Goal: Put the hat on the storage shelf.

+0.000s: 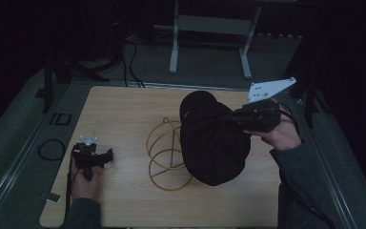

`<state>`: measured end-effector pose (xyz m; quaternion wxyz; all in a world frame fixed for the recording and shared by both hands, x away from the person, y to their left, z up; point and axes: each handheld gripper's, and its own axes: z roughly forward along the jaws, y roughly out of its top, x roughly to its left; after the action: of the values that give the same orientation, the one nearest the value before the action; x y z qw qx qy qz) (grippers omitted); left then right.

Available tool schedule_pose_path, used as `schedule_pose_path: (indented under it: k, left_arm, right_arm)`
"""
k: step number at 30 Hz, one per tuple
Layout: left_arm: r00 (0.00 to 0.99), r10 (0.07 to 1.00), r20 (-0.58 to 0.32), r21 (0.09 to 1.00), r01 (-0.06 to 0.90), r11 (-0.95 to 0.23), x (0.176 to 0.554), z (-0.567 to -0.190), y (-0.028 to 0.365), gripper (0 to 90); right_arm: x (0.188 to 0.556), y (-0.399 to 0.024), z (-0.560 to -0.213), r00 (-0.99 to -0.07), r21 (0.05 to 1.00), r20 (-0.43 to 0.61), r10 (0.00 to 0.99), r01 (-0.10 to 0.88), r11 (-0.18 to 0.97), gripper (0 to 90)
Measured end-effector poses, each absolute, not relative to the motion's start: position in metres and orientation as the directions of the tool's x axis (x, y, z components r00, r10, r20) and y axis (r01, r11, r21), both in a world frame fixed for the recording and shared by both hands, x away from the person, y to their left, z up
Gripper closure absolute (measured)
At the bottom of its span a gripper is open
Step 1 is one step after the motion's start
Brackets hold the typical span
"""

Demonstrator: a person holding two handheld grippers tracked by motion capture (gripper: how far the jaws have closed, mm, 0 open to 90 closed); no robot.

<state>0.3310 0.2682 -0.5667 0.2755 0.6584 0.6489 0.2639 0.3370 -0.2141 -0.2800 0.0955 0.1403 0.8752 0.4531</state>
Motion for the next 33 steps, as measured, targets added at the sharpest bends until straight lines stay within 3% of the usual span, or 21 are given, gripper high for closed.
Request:
schedule_pose_path:
  k: [22, 33]
  left_arm:
    - [0.020, 1.000, -0.009, 0.705, 0.709, -0.008, 0.331, -0.567, 0.268, 13.4]
    - [0.018, 1.000, -0.010, 0.705, 0.709, -0.006, 0.331, -0.567, 0.268, 13.4]
  right_arm:
    - [0.336, -0.204, -0.258, -0.946, 0.823, -0.078, 0.315, 0.117, 0.556, 85.8]
    - [0.336, -0.177, -0.252, -0.955, 0.800, -0.095, 0.281, 0.094, 0.592, 85.8]
